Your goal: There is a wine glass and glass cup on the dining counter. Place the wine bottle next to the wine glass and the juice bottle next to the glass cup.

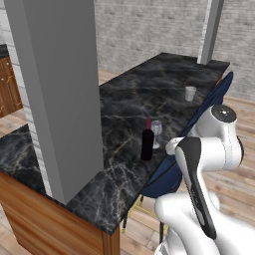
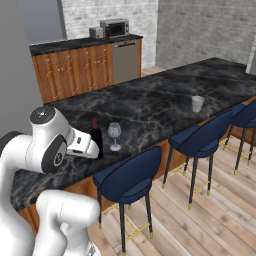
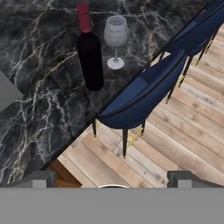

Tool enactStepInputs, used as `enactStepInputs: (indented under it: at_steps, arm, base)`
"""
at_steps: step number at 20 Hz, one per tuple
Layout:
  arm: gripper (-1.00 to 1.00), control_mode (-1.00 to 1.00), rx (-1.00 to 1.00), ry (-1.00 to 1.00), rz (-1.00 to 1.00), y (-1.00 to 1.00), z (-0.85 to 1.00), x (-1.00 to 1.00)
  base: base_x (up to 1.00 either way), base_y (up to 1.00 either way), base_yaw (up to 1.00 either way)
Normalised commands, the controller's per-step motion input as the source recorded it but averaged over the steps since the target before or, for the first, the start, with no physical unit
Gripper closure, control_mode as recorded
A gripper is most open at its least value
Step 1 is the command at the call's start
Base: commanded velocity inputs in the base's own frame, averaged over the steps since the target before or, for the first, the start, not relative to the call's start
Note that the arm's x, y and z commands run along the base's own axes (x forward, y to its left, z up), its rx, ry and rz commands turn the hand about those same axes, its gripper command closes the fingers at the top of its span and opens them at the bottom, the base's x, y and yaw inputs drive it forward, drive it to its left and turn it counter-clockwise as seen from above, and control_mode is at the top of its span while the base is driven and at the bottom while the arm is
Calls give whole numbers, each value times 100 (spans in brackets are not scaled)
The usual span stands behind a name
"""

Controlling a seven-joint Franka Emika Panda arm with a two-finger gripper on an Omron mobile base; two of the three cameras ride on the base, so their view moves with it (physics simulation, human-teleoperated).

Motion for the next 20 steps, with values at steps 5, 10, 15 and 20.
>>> enactStepInputs:
  at_steps: [5, 10, 15, 20]
  arm:
    - [-100, 100, 0, 0, 0, 0, 0, 0]
    - [-100, 100, 0, 0, 0, 0, 0, 0]
    - [-100, 100, 0, 0, 0, 0, 0, 0]
    - [-100, 100, 0, 0, 0, 0, 0, 0]
  base:
    - [0, 0, 0]
    - [-46, 4, 0]
    - [-70, 11, 0]
    - [-81, 16, 0]
